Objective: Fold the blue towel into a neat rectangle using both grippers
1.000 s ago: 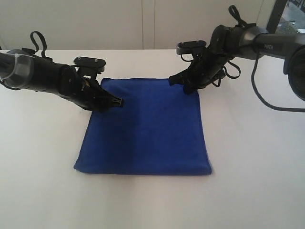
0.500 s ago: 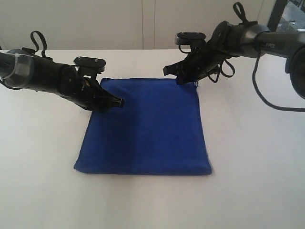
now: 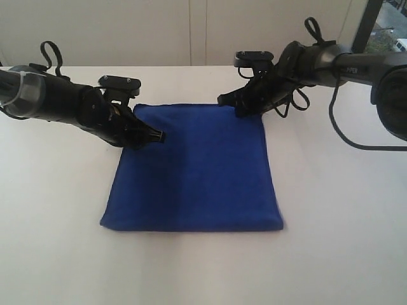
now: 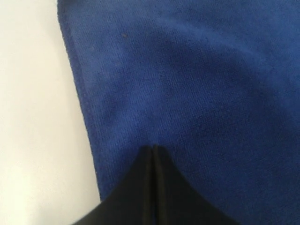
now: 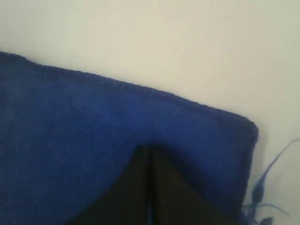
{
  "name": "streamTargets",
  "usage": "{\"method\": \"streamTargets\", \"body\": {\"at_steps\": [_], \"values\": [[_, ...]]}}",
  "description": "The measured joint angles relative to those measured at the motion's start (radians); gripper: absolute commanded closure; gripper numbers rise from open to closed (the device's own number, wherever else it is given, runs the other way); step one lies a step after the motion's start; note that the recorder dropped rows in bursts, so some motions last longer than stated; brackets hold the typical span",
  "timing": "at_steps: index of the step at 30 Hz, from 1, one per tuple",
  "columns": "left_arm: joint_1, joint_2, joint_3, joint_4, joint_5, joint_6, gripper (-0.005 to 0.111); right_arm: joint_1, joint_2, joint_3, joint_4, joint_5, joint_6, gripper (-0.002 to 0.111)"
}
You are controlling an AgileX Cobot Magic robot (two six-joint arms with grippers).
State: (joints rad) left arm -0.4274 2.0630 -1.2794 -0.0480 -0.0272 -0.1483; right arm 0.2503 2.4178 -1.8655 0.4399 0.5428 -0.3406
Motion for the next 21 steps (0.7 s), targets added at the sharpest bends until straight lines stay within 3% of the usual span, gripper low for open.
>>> {"method": "streamTargets", "body": {"at_steps": [21], "values": [[0.0, -0.009, -0.008, 0.0, 0.035, 0.032, 0.107, 0.001, -0.018, -0.004, -0.081, 0.032, 0.07, 0.108]]}}
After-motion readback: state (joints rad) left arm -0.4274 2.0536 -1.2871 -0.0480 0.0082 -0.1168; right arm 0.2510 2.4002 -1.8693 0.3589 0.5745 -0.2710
